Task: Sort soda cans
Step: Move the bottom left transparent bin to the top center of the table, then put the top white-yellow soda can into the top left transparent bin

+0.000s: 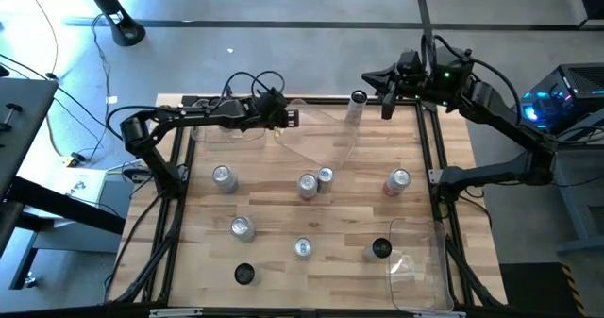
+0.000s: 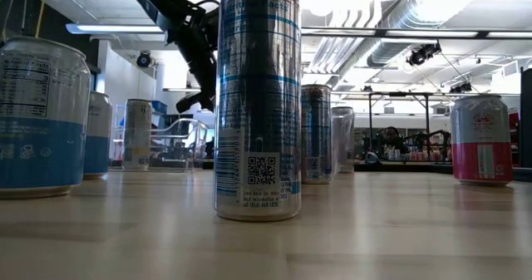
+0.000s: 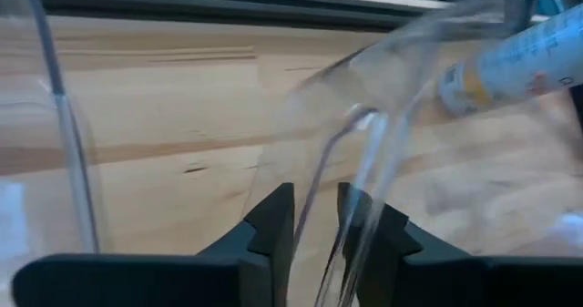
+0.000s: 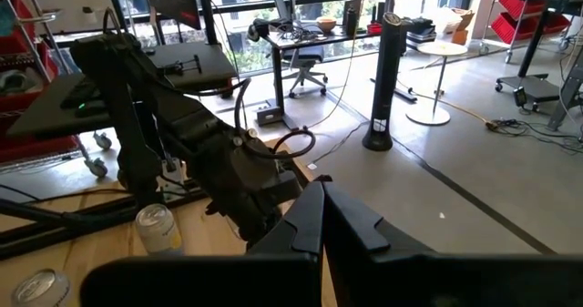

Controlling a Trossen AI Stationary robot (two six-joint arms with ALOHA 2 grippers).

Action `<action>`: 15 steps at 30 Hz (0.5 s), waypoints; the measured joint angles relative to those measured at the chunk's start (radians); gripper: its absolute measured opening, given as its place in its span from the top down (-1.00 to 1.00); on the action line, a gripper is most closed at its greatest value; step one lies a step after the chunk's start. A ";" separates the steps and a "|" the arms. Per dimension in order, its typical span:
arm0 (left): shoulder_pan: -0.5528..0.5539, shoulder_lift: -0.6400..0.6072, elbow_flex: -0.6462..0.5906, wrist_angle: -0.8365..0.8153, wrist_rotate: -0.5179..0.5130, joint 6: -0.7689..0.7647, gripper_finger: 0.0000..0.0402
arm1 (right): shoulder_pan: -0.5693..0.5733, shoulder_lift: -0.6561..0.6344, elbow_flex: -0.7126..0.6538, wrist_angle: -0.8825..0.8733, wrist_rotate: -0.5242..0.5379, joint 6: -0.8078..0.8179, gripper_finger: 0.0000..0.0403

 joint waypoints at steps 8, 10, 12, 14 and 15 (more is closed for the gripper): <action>0.015 0.000 0.002 0.076 0.004 0.021 0.31 | 0.000 0.000 0.000 -0.001 0.000 -0.019 1.00; 0.023 0.000 0.002 0.078 0.024 0.026 0.25 | 0.000 0.000 0.000 -0.001 0.000 -0.017 1.00; 0.036 -0.006 0.002 0.079 0.053 0.027 0.18 | 0.000 0.000 0.000 -0.001 0.024 0.005 0.99; 0.054 -0.017 0.002 0.083 0.067 0.027 0.12 | 0.000 0.000 0.000 -0.017 0.081 0.027 0.95; 0.067 -0.028 0.002 0.087 0.077 0.028 0.09 | -0.001 0.000 0.000 -0.027 0.106 0.026 0.91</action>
